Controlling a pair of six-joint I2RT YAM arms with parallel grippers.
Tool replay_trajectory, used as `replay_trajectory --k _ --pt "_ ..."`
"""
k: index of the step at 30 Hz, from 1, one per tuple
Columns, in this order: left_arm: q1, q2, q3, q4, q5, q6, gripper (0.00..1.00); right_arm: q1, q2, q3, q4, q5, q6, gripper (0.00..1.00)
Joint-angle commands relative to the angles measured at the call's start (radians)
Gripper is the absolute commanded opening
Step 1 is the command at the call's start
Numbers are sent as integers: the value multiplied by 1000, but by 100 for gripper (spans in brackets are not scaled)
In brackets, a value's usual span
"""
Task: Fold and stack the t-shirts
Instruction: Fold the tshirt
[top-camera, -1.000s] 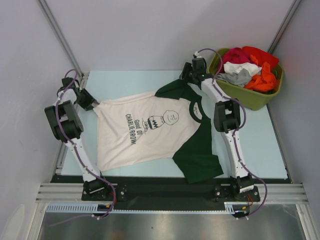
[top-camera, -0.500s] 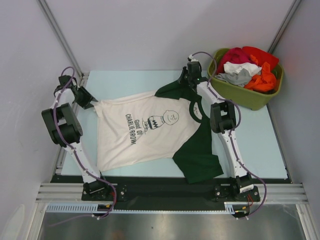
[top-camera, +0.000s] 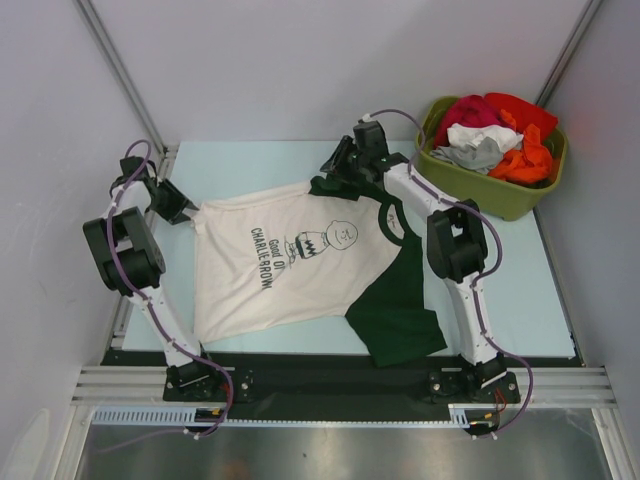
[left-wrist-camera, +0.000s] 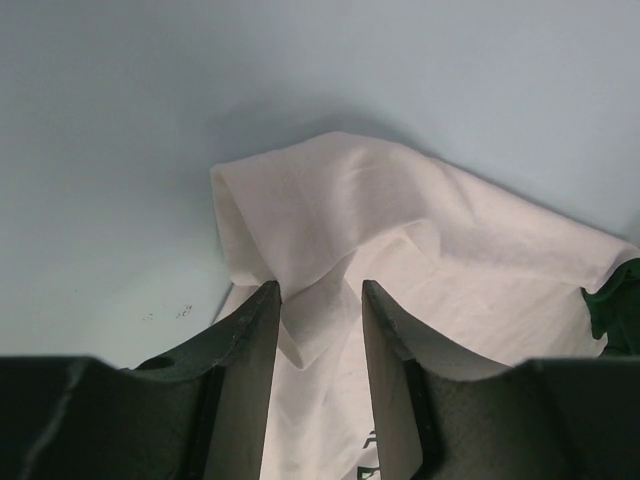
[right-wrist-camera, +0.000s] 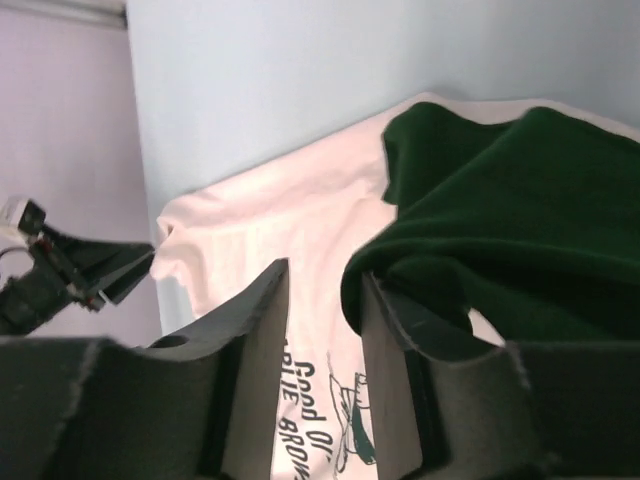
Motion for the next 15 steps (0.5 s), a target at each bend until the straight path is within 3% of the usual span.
replay_trajectory --k 1,5,8,12,15 --pt "-2 -77 -14 22 31 -23 44 -10 -50 -29 67 -186 101 41" --pt "-2 -79 -14 25 41 -17 44 -39 -65 6 3 -353 -69 53" --pt "-4 -80 -11 25 43 -9 44 -65 -111 -13 -115 -260 -266 59" --pt "-4 -74 -11 25 54 -12 44 -98 -125 -10 -205 -218 -471 58" --pt "-2 -71 -5 25 54 -8 44 -107 -145 -36 -282 -111 -597 50"
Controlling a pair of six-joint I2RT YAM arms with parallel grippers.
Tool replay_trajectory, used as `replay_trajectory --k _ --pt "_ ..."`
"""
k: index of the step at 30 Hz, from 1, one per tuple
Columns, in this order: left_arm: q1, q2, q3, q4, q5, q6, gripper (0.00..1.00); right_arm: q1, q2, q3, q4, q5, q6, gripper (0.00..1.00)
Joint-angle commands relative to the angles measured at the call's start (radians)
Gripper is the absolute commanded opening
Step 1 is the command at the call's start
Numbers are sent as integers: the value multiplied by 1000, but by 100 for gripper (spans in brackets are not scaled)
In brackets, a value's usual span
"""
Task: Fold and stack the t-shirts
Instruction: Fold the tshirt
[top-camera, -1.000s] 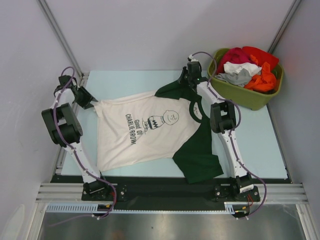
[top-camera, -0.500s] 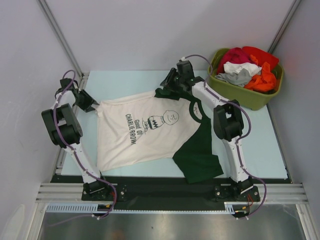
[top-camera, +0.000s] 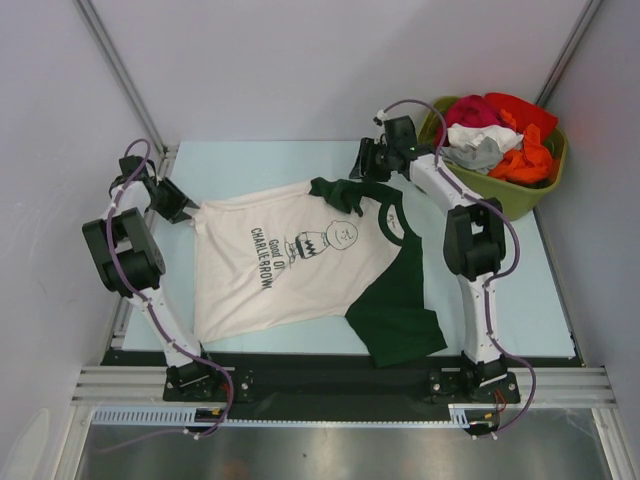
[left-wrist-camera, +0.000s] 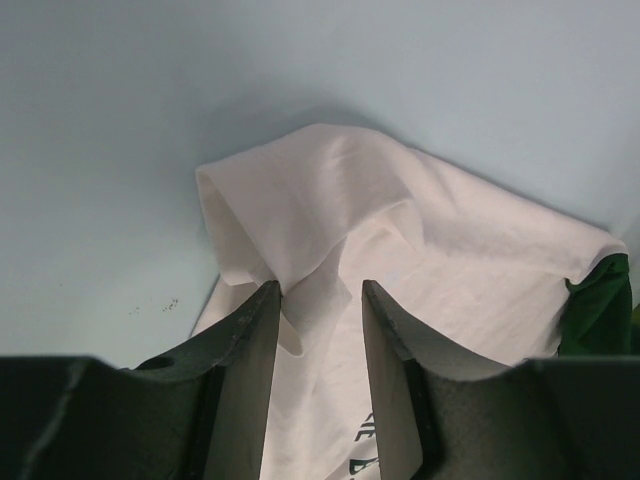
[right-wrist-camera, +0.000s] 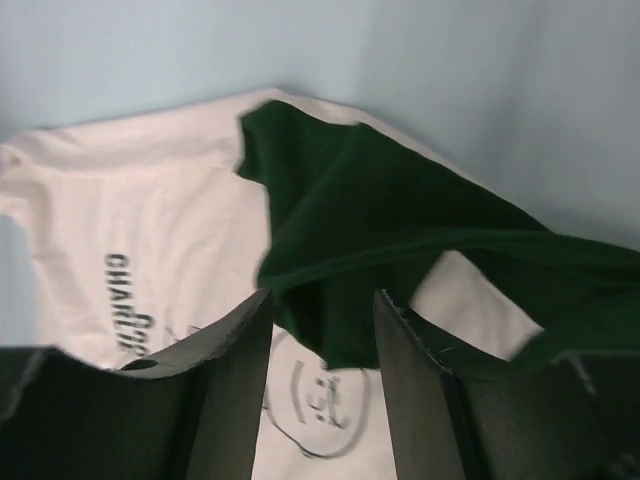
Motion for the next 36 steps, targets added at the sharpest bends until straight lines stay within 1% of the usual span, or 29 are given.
replay_trajectory --k 1,2,3,6,9,10,12,13,15,17,21,25,29,31,36 --pt "-2 -51 10 18 27 2 44 -3 -95 -44 -105 117 -228 50" --pt "-2 -48 11 16 27 4 44 -6 -111 -71 -97 153 -257 50" --pt "-2 -48 14 16 27 9 44 -6 -150 -143 -78 170 -262 50" --pt "-2 -41 20 13 27 7 44 -13 -203 -228 -19 206 -281 49" --pt "-4 -40 19 10 33 3 44 -9 -230 -301 -10 250 -328 44" --pt "-2 -40 19 12 38 1 44 -3 -253 -356 17 249 -350 39" --pt "-2 -37 19 10 36 1 44 14 -271 -415 65 223 -382 36" --pt "-2 -34 19 12 36 -1 44 28 -285 -446 112 221 -455 36" --pt "-2 -32 20 12 41 -2 44 65 -287 -499 148 275 -503 37" --pt "-2 -34 20 12 42 -4 44 86 -274 -528 182 272 -554 40" --pt "-1 -34 27 10 35 6 44 111 -251 -550 275 293 -580 45" --pt "-2 -34 25 9 36 3 44 125 -185 -501 285 330 -600 48" --pt "-2 -34 22 10 42 1 44 126 -146 -472 314 342 -607 49" --pt "-2 -34 23 9 41 2 44 125 -118 -440 291 356 -611 49" --pt "-1 -32 24 7 41 9 44 123 -104 -435 321 358 -600 48"
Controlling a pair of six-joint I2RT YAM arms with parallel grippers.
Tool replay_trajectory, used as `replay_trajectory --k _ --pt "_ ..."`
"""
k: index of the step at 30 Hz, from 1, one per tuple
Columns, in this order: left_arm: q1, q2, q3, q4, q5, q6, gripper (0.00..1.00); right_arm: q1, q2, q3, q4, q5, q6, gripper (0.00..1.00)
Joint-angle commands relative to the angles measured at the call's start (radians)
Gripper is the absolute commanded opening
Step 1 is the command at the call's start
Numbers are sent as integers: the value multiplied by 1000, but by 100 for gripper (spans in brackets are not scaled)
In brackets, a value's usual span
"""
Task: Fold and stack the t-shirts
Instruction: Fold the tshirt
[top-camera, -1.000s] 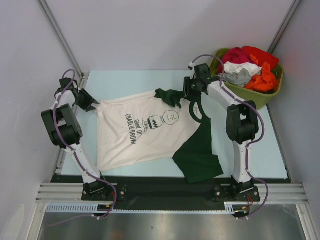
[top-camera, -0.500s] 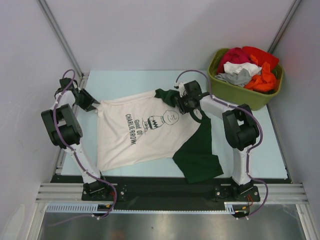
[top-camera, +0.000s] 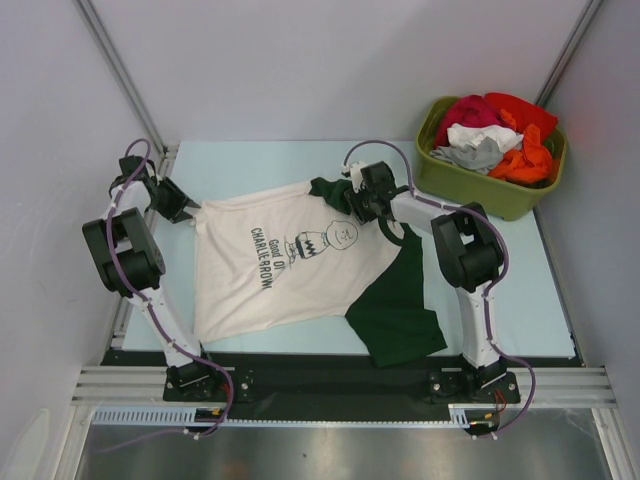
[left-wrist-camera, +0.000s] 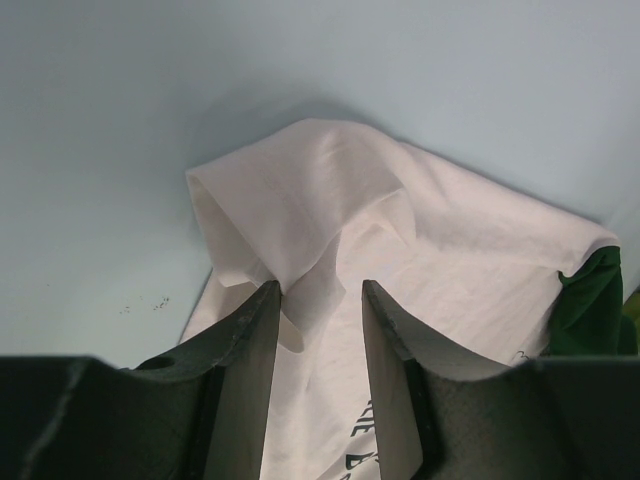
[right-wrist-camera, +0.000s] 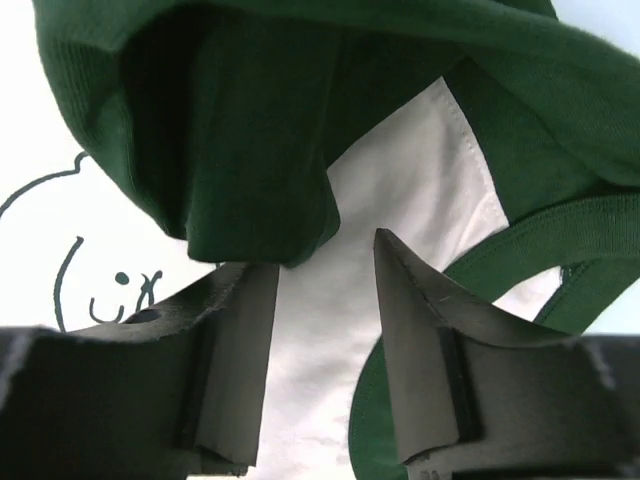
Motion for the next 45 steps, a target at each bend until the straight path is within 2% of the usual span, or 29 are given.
replay_trajectory --k 1,6,9,10,12,14,15,20,24,34,38,41,45 --pt "-2 -31 25 6 21 6 44 -2 17 55 56 21 -9 47" --pt "-1 -29 31 2 21 7 45 3 26 71 88 21 14 41" --pt "-1 -26 39 -4 21 12 45 6 34 94 85 15 21 33" --pt "-1 -25 40 -6 21 10 45 5 38 106 74 15 26 26" --pt "-1 -20 48 -11 22 12 45 5 49 118 62 15 34 20" --pt "-1 -18 50 -15 18 12 46 6 51 125 56 18 35 9" --pt "-1 -17 54 -24 7 15 46 5 52 131 36 21 43 0" --pt "-1 -31 66 -49 -41 47 54 -24 20 160 -39 105 110 0" --pt "-1 -34 91 -66 -68 78 55 -58 -37 154 -98 107 162 0" --pt "1 32 186 -90 -130 79 46 -98 -83 195 -148 78 196 0" --pt "1 70 250 -118 -159 101 34 -103 -74 204 -155 66 196 0" --pt "1 103 286 -165 -193 105 36 -111 -72 198 -155 55 208 0" --pt "1 100 251 -181 -226 108 40 -130 -67 200 -150 32 230 0"
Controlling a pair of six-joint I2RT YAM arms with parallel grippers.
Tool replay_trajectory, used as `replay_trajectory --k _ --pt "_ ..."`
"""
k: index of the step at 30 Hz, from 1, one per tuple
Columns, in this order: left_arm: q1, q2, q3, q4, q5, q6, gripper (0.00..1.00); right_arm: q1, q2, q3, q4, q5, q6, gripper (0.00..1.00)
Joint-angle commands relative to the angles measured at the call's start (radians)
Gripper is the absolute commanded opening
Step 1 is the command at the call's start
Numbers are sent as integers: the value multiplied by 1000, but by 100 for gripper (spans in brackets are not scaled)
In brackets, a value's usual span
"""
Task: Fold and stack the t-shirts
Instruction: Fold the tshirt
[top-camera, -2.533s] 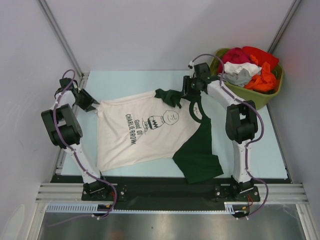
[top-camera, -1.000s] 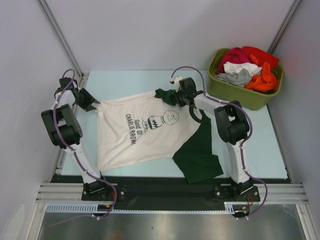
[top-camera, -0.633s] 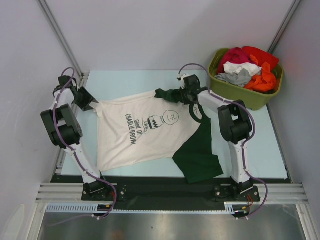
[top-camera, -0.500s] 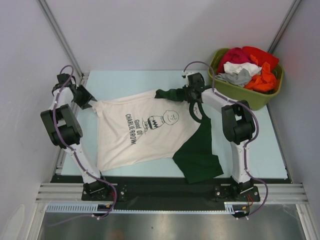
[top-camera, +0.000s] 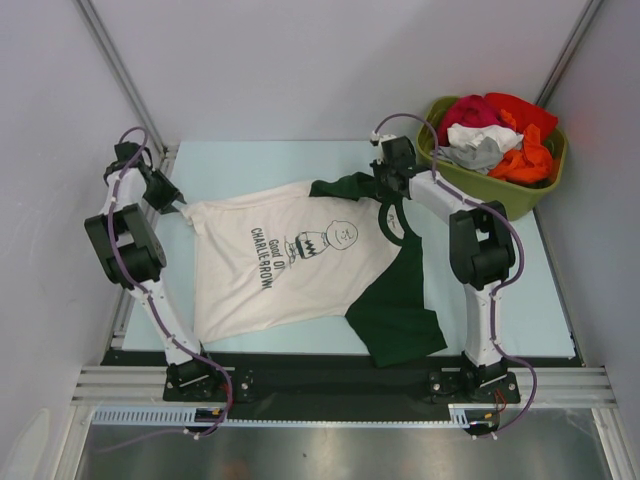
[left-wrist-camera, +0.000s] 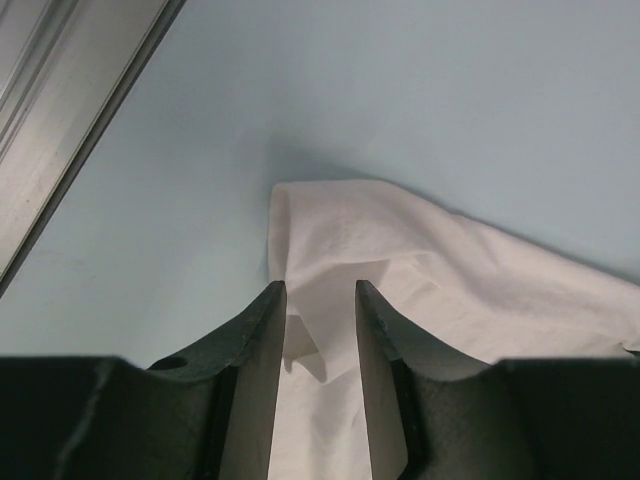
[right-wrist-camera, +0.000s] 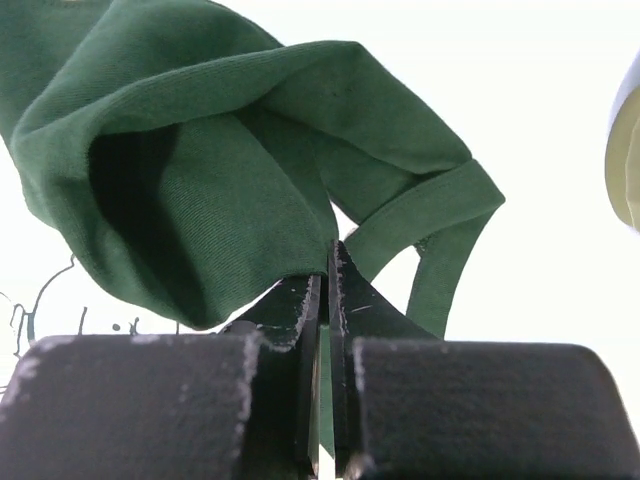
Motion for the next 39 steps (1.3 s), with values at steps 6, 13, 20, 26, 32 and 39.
replay_trajectory --k 6,13,20,26,32,39 --pt "1 -6 -32 -32 -14 27 37 -45 -37 36 5 -73 49 0" --pt "1 9 -50 -23 -5 0 39 -67 -29 39 11 -111 77 0" --pt "-4 25 -87 35 44 -11 40 -71 -18 47 12 -133 89 0" --pt "-12 28 -84 77 58 -27 30 -73 -15 45 12 -142 92 0" --pt "-16 32 -87 78 46 -34 37 -74 -15 45 12 -143 91 0" --pt "-16 43 -86 81 51 -28 40 -76 -20 36 14 -148 91 0"
